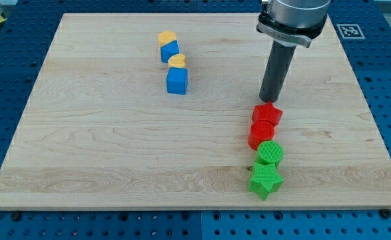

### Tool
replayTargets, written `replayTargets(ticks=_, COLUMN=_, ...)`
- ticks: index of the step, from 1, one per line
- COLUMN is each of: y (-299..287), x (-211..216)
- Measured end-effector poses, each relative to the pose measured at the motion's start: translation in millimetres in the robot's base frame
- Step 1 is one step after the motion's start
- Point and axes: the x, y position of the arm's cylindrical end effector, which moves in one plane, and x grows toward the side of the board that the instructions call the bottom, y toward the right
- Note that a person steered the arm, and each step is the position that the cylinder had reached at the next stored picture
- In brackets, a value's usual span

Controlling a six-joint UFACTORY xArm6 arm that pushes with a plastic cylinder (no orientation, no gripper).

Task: Push red star slightly towards right

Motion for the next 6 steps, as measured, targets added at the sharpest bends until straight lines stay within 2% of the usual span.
replayTargets(ticks=3, y=-38, x=0)
replayTargets(ticks=4, y=-65, x=11)
replayTargets(ticks=5, y=-70, x=42)
replayTargets(ticks=6, y=-51, x=59)
